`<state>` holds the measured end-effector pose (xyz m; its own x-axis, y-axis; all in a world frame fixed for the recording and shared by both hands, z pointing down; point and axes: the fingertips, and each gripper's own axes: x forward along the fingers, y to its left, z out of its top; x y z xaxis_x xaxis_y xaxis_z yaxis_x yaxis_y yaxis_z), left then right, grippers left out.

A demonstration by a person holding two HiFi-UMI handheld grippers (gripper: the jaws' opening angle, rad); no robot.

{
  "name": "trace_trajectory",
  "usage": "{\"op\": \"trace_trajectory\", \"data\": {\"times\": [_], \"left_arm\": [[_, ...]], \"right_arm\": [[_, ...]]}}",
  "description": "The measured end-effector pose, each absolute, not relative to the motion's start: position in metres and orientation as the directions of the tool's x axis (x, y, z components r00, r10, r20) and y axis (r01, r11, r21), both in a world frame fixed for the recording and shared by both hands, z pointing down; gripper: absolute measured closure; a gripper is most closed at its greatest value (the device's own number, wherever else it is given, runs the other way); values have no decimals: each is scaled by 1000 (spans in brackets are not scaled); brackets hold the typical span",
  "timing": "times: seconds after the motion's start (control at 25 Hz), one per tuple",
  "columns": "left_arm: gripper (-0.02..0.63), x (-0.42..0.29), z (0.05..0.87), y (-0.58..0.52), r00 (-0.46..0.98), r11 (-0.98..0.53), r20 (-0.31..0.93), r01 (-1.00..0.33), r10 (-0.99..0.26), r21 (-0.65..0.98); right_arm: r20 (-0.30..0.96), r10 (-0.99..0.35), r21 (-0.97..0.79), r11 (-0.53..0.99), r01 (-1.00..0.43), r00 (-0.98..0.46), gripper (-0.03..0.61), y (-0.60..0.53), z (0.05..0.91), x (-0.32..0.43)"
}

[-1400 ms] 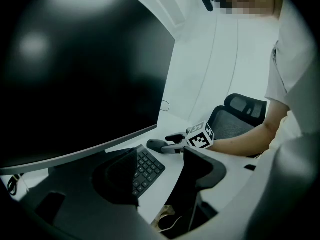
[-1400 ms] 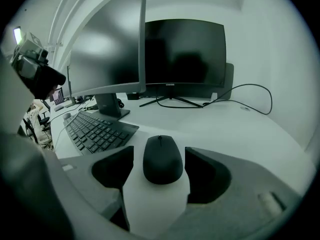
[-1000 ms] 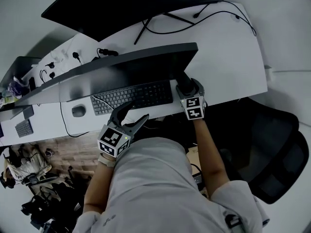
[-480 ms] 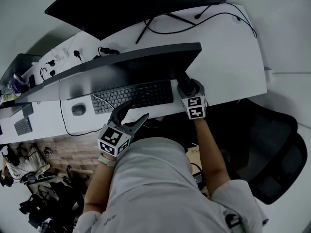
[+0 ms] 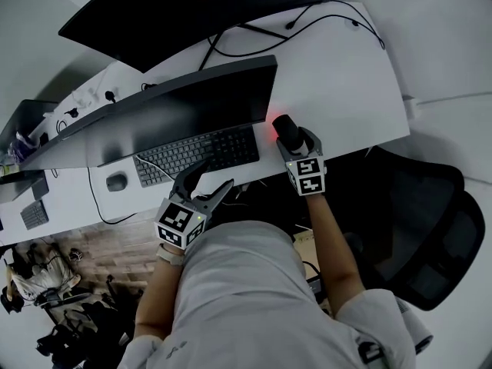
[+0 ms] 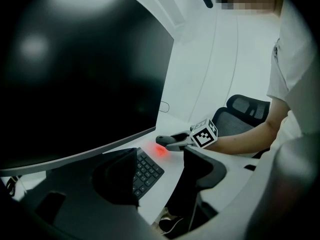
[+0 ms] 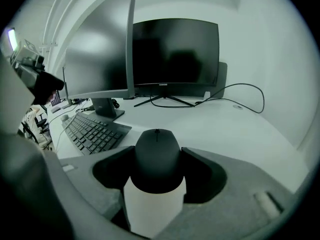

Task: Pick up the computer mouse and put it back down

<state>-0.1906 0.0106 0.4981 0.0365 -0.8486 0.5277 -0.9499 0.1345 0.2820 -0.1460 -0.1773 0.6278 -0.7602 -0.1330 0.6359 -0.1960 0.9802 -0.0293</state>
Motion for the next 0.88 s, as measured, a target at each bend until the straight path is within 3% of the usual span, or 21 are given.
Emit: {"op": "trace_trajectory", "data": {"times": [0.88], "left_arm": [[328, -97, 471, -77, 202, -102, 382, -959, -902, 265]], "right_arm": [[433, -365, -29, 908, -418, -824, 288, -208, 490, 19]]}}
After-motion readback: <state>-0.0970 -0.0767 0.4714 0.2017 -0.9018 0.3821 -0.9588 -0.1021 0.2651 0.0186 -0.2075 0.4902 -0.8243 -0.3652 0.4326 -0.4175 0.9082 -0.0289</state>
